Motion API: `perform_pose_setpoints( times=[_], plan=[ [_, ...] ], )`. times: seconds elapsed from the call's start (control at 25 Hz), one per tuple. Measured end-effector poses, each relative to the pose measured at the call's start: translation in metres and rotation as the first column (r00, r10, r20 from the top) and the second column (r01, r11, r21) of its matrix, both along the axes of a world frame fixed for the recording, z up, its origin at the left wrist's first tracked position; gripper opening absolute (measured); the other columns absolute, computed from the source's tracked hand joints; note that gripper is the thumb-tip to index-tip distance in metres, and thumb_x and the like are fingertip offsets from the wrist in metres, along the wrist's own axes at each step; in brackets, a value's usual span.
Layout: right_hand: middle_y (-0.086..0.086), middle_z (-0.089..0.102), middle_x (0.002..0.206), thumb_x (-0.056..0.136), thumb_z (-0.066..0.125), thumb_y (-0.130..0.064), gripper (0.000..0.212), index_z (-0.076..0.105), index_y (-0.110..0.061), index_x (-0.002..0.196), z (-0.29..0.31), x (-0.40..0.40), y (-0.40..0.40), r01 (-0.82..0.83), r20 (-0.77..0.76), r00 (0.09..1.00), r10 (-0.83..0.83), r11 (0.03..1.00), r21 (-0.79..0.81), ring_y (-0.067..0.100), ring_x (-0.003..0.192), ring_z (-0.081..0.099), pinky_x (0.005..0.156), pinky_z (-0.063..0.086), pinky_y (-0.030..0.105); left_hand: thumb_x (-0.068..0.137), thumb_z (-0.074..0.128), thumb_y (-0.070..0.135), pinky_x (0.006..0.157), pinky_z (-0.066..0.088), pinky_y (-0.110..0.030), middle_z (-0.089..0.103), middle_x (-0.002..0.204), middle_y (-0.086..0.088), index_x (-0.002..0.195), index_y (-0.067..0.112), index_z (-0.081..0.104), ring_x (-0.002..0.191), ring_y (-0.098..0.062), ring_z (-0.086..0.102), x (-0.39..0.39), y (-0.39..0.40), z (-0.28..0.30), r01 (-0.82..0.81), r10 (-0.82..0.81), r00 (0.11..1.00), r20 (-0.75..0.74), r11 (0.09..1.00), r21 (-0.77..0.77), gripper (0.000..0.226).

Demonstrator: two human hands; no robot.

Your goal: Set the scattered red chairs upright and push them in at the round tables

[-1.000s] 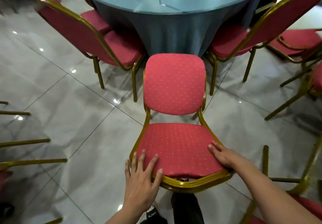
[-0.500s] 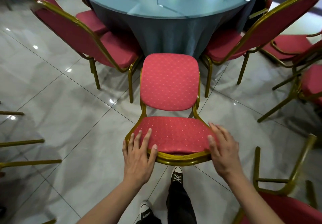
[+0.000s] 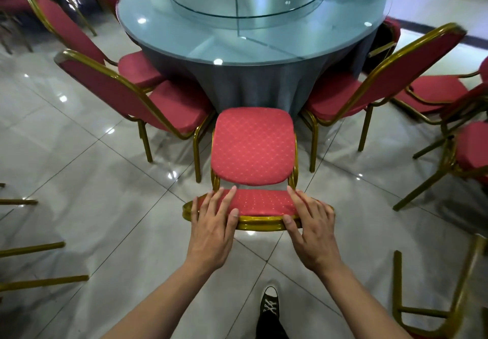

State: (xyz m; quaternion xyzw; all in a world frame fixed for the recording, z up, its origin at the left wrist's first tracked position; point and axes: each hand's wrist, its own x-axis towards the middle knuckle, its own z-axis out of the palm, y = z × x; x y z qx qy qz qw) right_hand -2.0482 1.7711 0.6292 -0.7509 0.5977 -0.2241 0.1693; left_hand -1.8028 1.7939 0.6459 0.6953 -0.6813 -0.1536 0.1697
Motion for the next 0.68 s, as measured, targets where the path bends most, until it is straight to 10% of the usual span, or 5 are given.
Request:
perform_pose_setpoints(
  times=[0.68],
  plan=[
    [-0.011, 0.05, 0.139, 0.097, 0.014, -0.075, 0.065, 0.037, -0.046, 0.151, 0.026, 0.017, -0.164, 0.101, 0.051, 0.994, -0.101, 0.995, -0.009, 0.01, 0.135, 0.038, 0.121, 0.012, 0.052, 0.096, 0.0, 0.069, 0.125, 0.005, -0.044, 0.044, 0.152, 0.009, 0.151, 0.044, 0.035, 0.15, -0.015, 0.023, 0.006, -0.173, 0.023, -0.17, 0.162, 0.984, -0.073, 0.978, -0.122, 0.07]
  ],
)
